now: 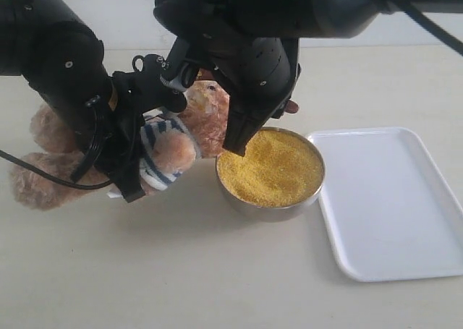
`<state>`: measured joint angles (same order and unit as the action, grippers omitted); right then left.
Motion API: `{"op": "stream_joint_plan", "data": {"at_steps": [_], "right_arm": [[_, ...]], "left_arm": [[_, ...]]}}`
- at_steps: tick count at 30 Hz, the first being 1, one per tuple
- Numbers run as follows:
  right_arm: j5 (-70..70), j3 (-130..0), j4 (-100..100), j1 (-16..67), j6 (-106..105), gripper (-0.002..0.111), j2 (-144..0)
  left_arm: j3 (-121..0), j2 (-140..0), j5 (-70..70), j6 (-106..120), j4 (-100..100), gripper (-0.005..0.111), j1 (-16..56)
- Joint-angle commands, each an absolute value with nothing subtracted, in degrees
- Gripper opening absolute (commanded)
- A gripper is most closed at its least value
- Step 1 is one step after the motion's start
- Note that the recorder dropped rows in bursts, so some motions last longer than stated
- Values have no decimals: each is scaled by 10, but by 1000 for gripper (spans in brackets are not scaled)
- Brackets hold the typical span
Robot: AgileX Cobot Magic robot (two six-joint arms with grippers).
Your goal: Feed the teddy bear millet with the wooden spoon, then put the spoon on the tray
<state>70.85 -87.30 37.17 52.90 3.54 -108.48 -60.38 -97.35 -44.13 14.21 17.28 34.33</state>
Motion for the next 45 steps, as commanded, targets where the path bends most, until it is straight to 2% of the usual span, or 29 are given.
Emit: {"op": "stream_joint_plan", "data": {"at_steps": [1,45], "right_arm": [[700,-875,357,538,4,-1,-1087],[700,-875,481,538,29,-1,-1058]], "left_arm": [[-609,-969,-409,138,174,4,345],[-609,-969,-418,138,176,4,345]]}}
